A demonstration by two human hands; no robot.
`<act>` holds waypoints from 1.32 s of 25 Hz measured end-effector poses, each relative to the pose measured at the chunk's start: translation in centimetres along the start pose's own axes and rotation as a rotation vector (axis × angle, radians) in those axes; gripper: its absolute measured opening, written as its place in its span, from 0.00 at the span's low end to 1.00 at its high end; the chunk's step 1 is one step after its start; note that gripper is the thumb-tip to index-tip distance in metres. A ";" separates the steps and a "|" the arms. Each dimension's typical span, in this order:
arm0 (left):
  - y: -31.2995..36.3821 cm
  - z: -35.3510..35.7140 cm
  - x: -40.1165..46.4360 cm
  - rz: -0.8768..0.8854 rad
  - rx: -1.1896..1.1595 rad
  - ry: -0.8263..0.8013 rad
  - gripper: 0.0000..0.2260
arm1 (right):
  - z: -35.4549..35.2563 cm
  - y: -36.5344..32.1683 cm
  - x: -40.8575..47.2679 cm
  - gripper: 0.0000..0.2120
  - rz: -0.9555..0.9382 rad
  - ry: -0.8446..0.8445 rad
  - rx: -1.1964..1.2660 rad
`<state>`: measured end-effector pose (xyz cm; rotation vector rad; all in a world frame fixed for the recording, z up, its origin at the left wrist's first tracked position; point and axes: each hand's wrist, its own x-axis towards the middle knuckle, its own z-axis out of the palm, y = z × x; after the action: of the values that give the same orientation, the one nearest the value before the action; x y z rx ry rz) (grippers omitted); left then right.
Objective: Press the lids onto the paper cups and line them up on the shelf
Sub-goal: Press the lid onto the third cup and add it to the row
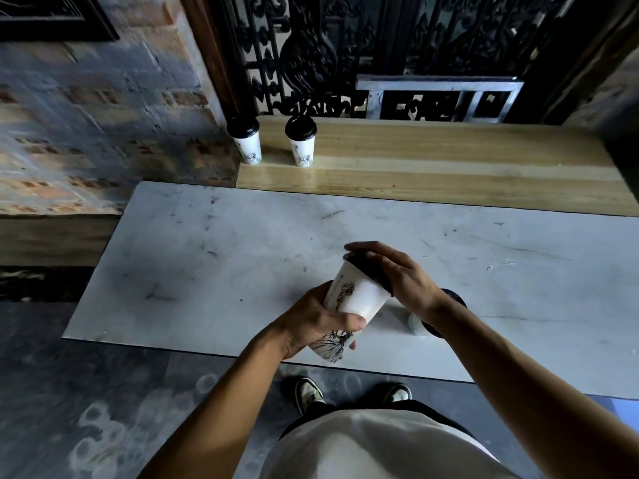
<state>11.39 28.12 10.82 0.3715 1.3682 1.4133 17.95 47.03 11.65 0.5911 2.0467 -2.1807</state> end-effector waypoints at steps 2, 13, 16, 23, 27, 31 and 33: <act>0.2 0.2 0.2 0.000 0.006 0.015 0.13 | 0.3 0.1 -0.2 0.18 0.001 -0.009 0.052; -0.8 0.7 1.2 -0.047 0.076 0.081 0.19 | 0.2 1.2 -0.4 0.17 -0.063 0.043 0.027; -1.4 1.2 1.1 -0.053 0.079 0.091 0.21 | -0.1 1.7 -0.3 0.19 -0.018 -0.001 -0.001; -0.7 2.3 1.2 -0.119 -0.166 0.147 0.21 | 1.1 2.7 0.3 0.27 0.114 0.256 0.547; -1.0 2.6 1.8 -0.151 -0.246 0.292 0.32 | 2.4 3.3 -0.8 0.39 0.190 0.148 0.482; -1.3 3.3 2.0 -0.142 -0.256 0.522 0.29 | 3.1 4.3 -2.0 0.38 0.195 0.072 0.503; -1.3 3.8 2.0 -0.144 -0.234 0.582 0.27 | 3.3 4.4 -2.4 0.32 0.192 0.101 0.549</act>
<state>14.35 31.41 10.00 -0.3141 1.6207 1.6048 20.87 42.92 8.44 0.9168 1.3367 -2.6296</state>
